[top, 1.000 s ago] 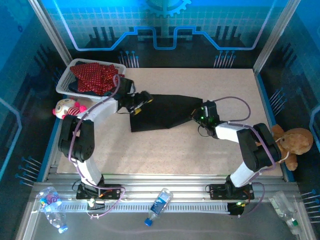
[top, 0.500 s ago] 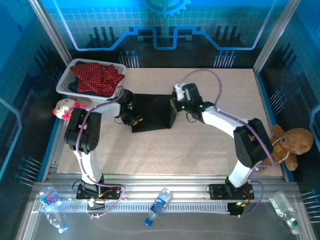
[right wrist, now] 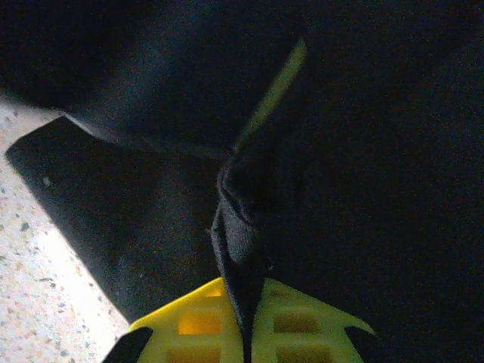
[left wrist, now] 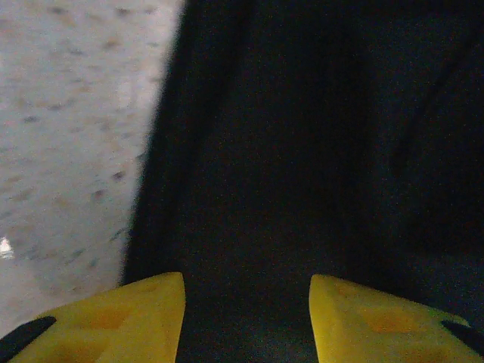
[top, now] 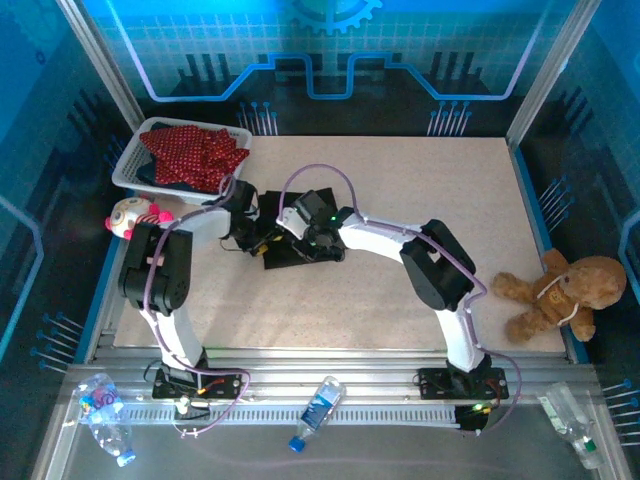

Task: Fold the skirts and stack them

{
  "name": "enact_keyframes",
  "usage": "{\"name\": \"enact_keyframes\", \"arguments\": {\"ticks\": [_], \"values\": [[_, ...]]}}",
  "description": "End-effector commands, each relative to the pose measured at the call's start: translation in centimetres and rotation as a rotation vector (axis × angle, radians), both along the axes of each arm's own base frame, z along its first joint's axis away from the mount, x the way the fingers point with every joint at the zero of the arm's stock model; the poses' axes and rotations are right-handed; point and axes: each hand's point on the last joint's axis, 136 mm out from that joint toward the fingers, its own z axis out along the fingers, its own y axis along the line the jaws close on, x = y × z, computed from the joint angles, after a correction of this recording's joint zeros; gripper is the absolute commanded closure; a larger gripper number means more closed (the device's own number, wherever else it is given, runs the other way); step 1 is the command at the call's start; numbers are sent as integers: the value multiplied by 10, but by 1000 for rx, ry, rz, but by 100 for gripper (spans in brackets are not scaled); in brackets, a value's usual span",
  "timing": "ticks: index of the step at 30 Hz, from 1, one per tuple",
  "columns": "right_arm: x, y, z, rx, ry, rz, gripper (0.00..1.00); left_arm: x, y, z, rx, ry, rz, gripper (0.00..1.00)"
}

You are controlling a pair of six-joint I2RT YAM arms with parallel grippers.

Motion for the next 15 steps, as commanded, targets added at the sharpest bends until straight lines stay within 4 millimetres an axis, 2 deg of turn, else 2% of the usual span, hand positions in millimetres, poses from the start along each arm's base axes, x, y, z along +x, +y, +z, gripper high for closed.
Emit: {"name": "enact_keyframes", "arguments": {"ticks": [1, 3, 6, 11, 13, 15], "values": [[4, 7, 20, 60, 24, -44, 100, -14, 17, 3, 34, 25, 28, 51], [6, 8, 23, 66, 16, -45, 100, -18, 21, -4, 50, 48, 29, 53], [5, 11, 31, 96, 23, -31, 100, -22, 21, -15, 56, 72, 28, 63], [1, 29, 58, 181, 34, 26, 100, -20, 13, -29, 14, 94, 23, 80], [3, 36, 59, 199, 44, 33, 100, -17, 12, -27, 4, 82, 22, 83], [4, 42, 51, 200, 65, 26, 100, -13, 12, -22, 3, 63, 21, 83]]}}
